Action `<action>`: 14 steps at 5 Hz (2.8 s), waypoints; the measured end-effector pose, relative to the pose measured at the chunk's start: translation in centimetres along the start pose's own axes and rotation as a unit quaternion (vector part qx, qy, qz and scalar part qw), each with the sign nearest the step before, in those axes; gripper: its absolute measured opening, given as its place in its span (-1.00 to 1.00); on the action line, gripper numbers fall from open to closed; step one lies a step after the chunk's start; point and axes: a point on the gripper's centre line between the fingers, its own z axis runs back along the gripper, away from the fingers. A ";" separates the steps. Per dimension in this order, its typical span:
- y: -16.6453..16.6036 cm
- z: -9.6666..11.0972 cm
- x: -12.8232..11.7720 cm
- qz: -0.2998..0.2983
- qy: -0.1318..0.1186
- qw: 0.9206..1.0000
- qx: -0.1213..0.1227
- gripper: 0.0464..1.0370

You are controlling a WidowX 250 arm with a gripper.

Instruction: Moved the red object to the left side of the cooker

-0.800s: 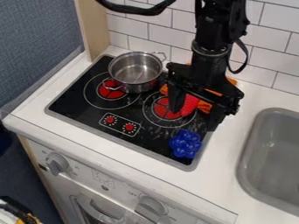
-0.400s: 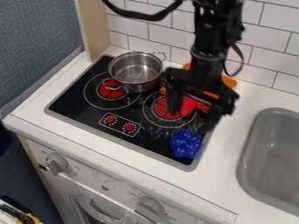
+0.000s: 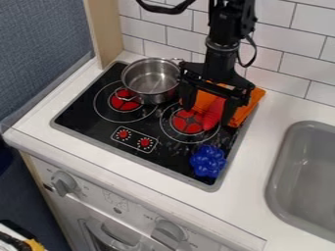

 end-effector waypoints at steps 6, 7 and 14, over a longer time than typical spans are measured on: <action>0.0 -3.1 1.3 0.006 0.040 0.999 0.012 -0.33; 0.1 -3.0 0.8 0.007 0.039 0.999 0.008 -0.33; 14.7 3.4 -5.6 0.049 -0.061 0.997 0.011 -0.33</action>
